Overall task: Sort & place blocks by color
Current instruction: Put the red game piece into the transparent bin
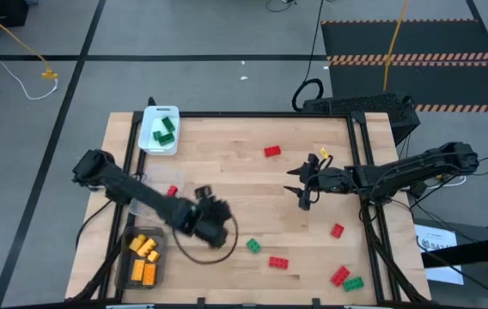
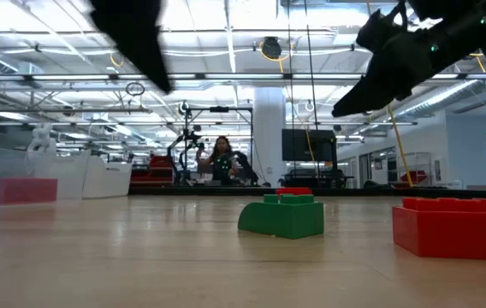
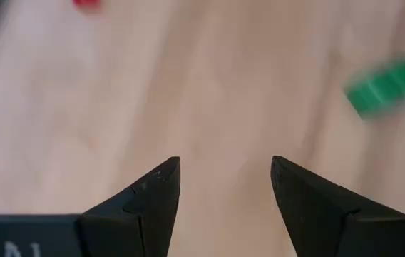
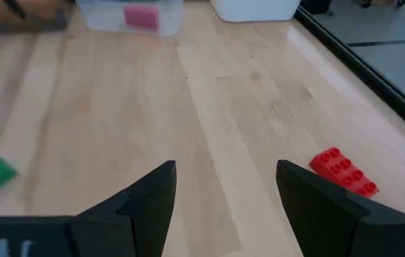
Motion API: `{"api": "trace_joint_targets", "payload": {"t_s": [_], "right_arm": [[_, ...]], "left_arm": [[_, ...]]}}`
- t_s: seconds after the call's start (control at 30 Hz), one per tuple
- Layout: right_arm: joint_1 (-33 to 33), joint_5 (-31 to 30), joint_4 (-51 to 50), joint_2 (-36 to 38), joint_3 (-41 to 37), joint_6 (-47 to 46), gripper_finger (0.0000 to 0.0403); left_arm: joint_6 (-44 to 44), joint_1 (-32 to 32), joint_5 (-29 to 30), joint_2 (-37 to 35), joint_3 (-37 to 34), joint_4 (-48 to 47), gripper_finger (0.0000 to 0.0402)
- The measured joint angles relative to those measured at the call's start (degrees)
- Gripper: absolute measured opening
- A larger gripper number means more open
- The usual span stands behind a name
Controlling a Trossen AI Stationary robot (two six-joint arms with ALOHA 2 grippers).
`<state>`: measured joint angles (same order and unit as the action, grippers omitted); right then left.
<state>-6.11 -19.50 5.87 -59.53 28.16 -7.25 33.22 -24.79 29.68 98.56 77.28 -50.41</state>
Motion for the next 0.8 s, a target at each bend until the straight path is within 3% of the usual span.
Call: {"api": "trace_joint_targets", "payload": {"t_s": [0.2,0.4,0.57,0.7,0.8], "right_arm": [[5.5,1.9,0.3,-5.9,1.4,4.2,0.0235],[12.5,3.3,-6.1,-13.4,7.0,12.9,0.0235],[17.1,3.3,-12.1,-18.7,12.6,24.5,0.0235],[20.7,3.6,-14.8,-22.2,16.6,29.0,0.0235],[23.1,7.2,-16.0,-24.4,18.9,30.6,0.0235]], "left_arm": [[-19.0,11.0,0.2,0.0,1.3,14.5,0.0220],[-29.4,21.9,-8.6,0.0,-0.7,26.6,0.0220],[-34.3,27.7,-16.9,0.0,-4.5,35.9,0.0220],[-35.1,31.0,-20.6,0.0,-10.5,46.7,0.0220],[-35.1,32.7,-22.9,0.0,-15.0,54.7,0.0220]]}}
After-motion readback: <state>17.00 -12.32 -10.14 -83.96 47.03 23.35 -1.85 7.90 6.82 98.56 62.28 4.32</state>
